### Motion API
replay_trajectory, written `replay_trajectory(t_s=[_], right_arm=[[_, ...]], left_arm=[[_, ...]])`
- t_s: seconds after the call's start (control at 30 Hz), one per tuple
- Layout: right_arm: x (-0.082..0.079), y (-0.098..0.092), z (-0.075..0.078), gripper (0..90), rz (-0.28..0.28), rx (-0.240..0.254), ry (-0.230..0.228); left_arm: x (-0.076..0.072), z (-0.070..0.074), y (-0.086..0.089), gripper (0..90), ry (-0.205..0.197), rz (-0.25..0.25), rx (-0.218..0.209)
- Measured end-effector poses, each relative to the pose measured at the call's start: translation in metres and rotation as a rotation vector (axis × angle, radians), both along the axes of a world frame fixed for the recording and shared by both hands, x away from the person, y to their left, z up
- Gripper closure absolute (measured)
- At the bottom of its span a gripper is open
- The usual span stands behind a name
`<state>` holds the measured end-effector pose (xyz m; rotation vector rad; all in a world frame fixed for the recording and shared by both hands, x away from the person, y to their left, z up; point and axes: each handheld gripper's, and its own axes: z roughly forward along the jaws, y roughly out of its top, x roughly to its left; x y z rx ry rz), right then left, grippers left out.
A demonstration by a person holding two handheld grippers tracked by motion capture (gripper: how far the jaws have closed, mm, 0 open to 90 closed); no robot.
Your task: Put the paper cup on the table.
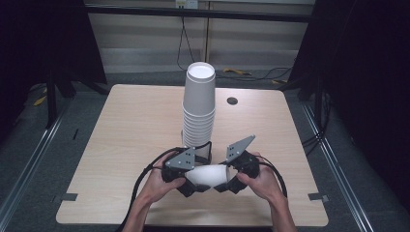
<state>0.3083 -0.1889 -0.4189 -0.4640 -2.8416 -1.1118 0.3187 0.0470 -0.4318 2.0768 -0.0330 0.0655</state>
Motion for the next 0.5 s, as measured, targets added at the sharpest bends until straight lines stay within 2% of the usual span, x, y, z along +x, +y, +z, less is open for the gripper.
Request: replay_trajectory(t_s=[0.1,0.13,0.23,0.4,0.5], right_arm=[[0.0,-0.003,0.0,23.7,-0.012,0.005,-0.007],[0.0,-0.004,0.0,23.7,-0.022,0.003,-0.005],[0.0,-0.009,-0.004,23.7,-0.034,0.029,0.001],[-0.003,-0.011,-0.002,23.8,-0.046,0.052,-0.005],[-0.004,-0.013,0.0,23.9,-0.054,0.058,-0.011]], left_arm=[[0.0,0.001,0.003,15.6,-0.001,0.022,-0.006],[-0.001,0.001,0.006,15.6,0.003,0.044,-0.02],[-0.001,0.0,0.01,15.5,0.017,0.068,-0.057],[-0.002,-0.001,0.015,15.5,0.018,0.088,-0.083],[-0.006,0.002,0.019,15.5,0.003,0.103,-0.101]])
